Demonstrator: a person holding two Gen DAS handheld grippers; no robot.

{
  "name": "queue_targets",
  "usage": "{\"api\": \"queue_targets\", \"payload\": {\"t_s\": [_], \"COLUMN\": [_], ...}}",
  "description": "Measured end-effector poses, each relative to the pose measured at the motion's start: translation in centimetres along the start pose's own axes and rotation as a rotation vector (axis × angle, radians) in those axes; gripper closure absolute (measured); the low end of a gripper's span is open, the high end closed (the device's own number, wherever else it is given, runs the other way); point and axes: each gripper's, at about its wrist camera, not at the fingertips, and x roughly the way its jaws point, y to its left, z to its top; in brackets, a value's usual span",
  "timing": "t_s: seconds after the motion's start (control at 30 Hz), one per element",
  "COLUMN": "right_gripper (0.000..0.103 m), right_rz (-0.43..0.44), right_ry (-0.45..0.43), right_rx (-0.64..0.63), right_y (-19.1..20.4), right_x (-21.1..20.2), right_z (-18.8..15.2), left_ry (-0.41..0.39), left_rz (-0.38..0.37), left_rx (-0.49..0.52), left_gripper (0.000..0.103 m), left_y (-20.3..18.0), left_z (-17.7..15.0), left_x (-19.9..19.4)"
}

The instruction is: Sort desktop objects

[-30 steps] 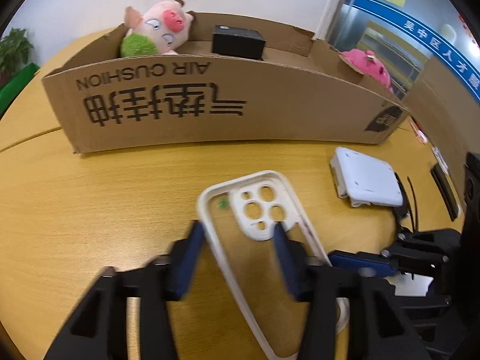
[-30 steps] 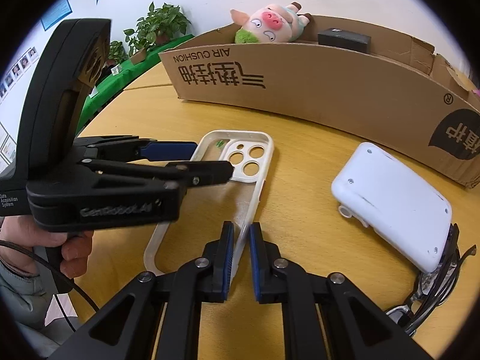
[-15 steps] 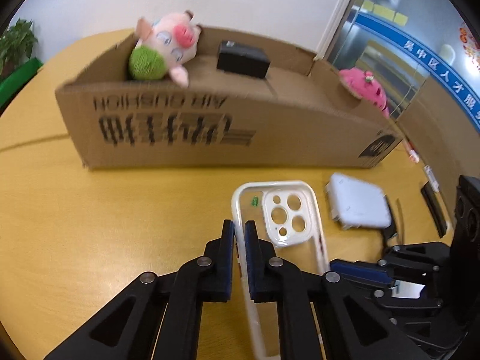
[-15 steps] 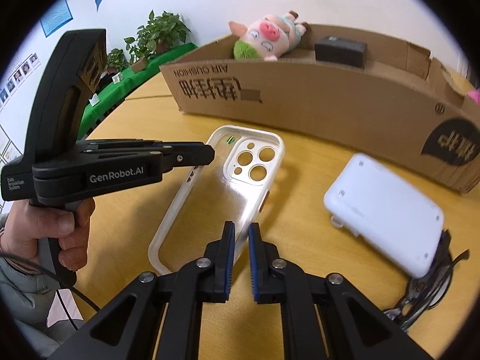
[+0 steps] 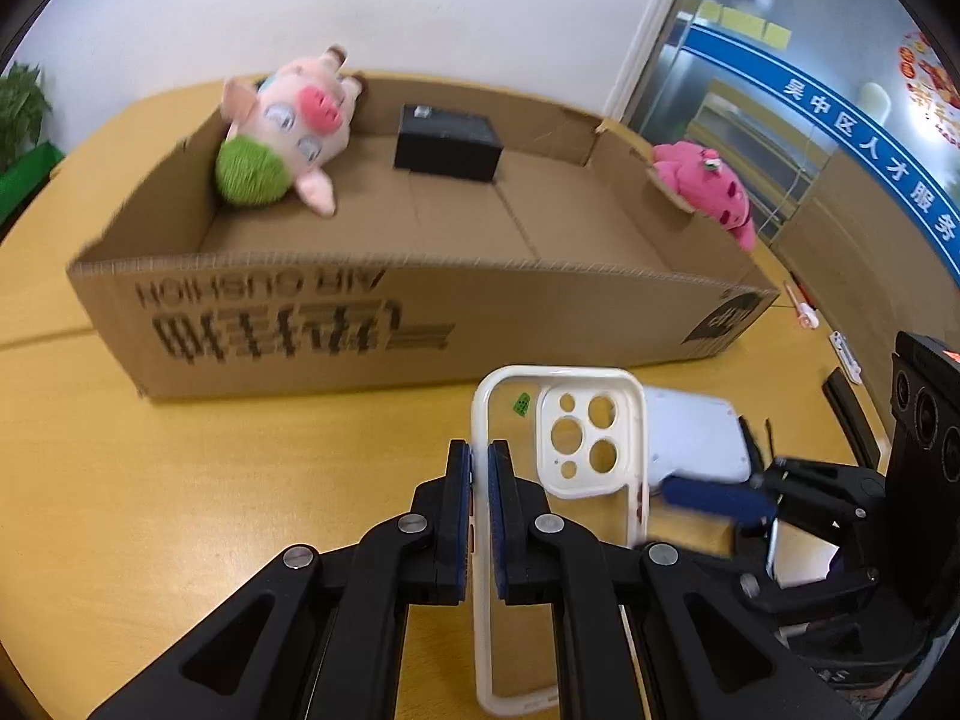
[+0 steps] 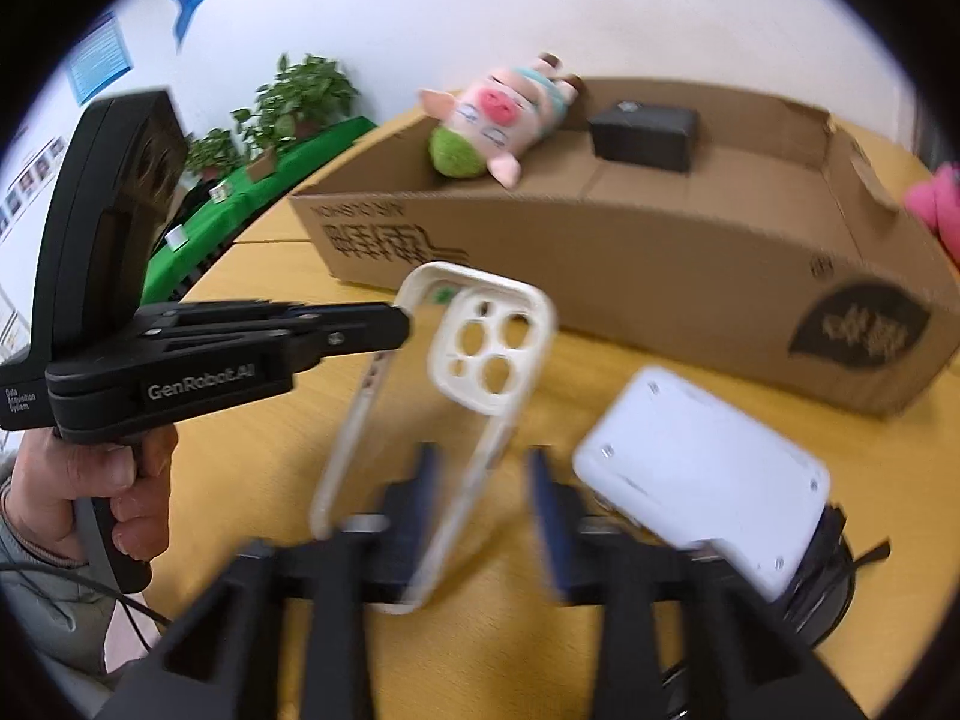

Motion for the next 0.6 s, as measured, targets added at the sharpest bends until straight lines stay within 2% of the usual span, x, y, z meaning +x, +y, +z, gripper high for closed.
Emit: {"api": "queue_targets", "payload": {"t_s": [0.23, 0.4, 0.47, 0.6], "right_gripper": [0.053, 0.079, 0.086, 0.088], "right_rz": [0.036, -0.024, -0.033, -0.047], "right_ry": [0.08, 0.078, 0.079, 0.072], "right_rx": [0.004, -0.016, -0.027, -0.032], "right_y": [0.6, 0.8, 0.9, 1.1], "right_x": [2.7, 3.3, 3.5, 3.6], "right_z": [-0.8, -0.5, -0.5, -0.5], "left_ry": [0.034, 0.045, 0.045, 0.043], "left_rz": [0.016, 0.011, 0.0, 0.002], "left_rx": [-0.026, -0.038, -0.04, -0.037], "left_gripper": [0.099, 0.098, 0.098, 0.098], "left_y": [0.7, 1.3, 1.3, 1.4], "left_z": [-1.1, -1.5, -1.6, -1.4], "left_x": [1.0, 1.4, 1.5, 1.5]}}
